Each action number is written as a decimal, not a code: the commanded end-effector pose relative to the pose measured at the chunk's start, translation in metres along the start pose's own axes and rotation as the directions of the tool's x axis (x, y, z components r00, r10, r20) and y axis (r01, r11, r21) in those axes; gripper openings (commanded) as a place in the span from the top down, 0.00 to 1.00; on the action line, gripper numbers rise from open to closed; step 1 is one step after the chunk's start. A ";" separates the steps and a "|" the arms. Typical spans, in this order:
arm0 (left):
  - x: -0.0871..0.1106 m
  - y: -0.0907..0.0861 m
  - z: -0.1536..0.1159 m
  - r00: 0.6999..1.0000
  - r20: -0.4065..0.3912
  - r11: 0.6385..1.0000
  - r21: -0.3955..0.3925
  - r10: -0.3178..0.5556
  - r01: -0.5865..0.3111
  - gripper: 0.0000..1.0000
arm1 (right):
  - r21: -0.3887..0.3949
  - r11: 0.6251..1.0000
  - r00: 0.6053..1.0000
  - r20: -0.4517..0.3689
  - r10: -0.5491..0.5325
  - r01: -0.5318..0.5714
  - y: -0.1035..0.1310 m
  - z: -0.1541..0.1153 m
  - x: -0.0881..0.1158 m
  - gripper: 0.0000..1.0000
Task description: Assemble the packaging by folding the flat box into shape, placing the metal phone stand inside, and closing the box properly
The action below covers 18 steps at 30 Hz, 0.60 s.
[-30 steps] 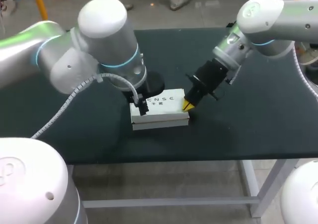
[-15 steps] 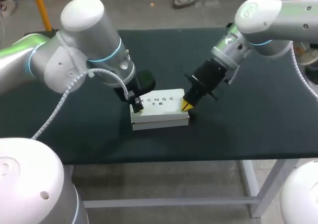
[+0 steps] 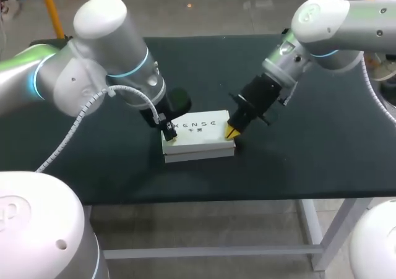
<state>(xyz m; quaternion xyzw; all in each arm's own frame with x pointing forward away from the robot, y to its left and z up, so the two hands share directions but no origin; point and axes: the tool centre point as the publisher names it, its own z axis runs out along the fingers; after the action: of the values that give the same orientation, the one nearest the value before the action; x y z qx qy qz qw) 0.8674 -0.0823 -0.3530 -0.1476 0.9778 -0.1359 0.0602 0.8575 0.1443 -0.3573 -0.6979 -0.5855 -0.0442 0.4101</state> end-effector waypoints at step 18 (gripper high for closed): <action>0.005 0.016 0.030 1.000 -0.031 0.997 0.074 0.000 0.002 1.00 | 0.012 1.000 1.000 0.005 0.023 -0.023 0.008 0.005 -0.003 1.00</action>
<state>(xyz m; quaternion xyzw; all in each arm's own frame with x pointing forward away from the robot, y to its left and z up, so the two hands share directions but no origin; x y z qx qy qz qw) 0.8621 -0.0789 -0.3716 -0.1441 0.9733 -0.1707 0.0521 0.8590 0.1456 -0.3660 -0.7034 -0.5787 -0.0367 0.4111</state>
